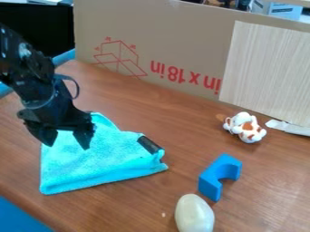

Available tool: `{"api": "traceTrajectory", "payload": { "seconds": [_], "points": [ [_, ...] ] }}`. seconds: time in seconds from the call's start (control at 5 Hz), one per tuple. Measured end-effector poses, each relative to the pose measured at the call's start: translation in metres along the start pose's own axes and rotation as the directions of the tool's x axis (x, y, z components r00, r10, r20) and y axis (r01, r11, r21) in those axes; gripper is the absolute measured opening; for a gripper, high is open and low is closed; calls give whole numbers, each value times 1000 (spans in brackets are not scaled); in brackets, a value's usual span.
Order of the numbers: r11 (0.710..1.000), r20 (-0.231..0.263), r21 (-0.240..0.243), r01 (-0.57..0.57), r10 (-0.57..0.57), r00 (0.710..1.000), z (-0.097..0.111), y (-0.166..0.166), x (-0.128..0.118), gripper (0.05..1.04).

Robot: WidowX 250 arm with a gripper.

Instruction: Move the cloth from bottom to the top of the table

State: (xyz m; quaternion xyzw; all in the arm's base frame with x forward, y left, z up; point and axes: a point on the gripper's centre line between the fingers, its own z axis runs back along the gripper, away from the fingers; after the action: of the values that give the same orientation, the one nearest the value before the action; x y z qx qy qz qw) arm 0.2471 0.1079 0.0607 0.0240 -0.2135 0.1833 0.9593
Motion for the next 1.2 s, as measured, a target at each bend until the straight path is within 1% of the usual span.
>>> {"api": "traceTrajectory", "payload": {
  "seconds": [0.2, 0.4, 0.6, 1.0, 1.2],
  "points": [
    [1000, -5, 24, 14, -14, 1000, -11, -8, -8, 999],
    [999, 7, 47, 14, -14, 1000, -19, -13, -8, 999],
    [998, -1, 66, -4, 4, 1000, -27, -13, -8, 1000],
    [995, 13, 84, -52, 51, 999, -40, -11, 19, 1001],
    [992, 21, 92, -81, 80, 997, -48, -10, 38, 1001]
  ]
}}
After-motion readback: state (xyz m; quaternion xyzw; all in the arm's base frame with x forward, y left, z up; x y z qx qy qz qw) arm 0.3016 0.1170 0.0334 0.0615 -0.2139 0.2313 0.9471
